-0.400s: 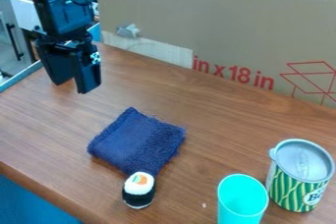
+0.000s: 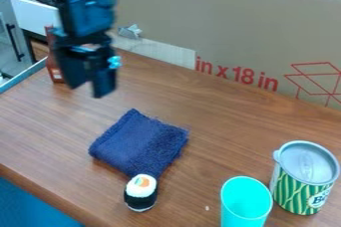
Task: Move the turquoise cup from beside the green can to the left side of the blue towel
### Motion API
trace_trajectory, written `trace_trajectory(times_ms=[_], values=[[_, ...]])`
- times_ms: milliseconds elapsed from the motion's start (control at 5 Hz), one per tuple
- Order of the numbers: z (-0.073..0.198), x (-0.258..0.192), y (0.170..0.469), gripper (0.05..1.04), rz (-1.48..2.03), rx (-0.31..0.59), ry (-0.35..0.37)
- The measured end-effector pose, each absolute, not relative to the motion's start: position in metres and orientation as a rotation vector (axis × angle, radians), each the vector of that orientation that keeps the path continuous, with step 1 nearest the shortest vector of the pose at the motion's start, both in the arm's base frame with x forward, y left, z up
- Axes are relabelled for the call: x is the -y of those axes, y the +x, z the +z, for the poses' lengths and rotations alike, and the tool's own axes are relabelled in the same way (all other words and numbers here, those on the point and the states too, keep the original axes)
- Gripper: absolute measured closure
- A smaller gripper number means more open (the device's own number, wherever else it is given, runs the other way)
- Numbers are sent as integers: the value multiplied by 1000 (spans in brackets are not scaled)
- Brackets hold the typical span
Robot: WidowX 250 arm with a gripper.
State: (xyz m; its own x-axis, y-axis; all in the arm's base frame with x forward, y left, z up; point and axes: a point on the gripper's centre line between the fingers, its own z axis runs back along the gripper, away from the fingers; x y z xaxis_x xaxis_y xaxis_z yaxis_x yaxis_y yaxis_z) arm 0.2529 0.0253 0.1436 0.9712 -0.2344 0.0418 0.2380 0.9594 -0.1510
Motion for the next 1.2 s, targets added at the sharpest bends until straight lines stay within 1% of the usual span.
trace_trajectory(times_ms=[200, 400, 600, 800, 1000, 1200], values=[[163, 29, 256, 83, -362, 50, -106], [167, 70, 261, 83, -449, 26, -55], [148, 103, 260, 83, -524, -53, 5], [131, 119, 259, 83, -553, -119, 50], [117, 124, 255, 83, -580, -185, 79], [107, 120, 248, 83, -586, -218, 86]])
